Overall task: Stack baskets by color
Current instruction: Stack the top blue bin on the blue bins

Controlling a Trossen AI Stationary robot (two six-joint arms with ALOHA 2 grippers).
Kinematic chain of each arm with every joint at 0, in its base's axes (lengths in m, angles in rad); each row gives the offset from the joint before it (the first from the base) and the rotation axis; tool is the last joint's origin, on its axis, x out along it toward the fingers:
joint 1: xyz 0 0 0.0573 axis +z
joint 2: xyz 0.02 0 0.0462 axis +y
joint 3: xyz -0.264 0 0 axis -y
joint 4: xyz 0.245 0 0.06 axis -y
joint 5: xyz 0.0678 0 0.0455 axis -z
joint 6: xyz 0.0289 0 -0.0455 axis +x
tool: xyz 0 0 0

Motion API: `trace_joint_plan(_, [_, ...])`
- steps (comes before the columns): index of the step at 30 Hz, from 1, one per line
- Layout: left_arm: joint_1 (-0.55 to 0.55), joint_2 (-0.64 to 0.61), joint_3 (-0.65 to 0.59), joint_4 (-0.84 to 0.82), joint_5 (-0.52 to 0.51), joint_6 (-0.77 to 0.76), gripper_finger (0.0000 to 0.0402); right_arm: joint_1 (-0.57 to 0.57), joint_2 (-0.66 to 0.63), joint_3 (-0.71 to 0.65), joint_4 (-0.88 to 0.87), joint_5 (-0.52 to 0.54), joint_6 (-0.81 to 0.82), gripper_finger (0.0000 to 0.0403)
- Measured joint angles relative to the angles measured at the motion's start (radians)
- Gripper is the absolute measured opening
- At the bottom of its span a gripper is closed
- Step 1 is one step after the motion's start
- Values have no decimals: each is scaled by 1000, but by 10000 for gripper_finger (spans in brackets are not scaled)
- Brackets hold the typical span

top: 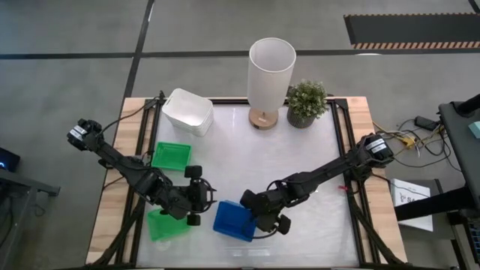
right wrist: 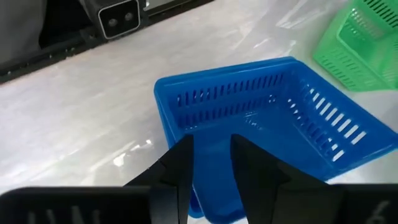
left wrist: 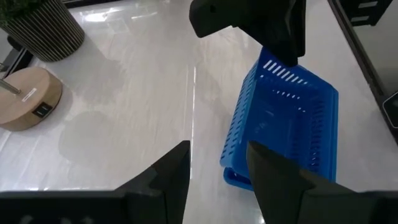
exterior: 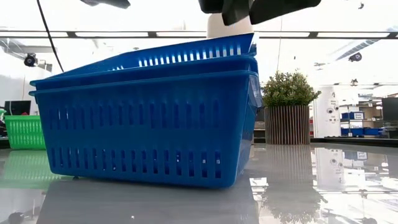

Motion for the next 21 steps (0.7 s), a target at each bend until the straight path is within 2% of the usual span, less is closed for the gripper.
trace_joint_plan(11, [0, 0, -1, 21, 0, 6, 141, 3, -33, 8, -69, 0, 86, 98])
trace_joint_plan(21, [17, 75, -18, 304, 4, 278, 141, 36, -143, -22, -155, 0, 207, 60])
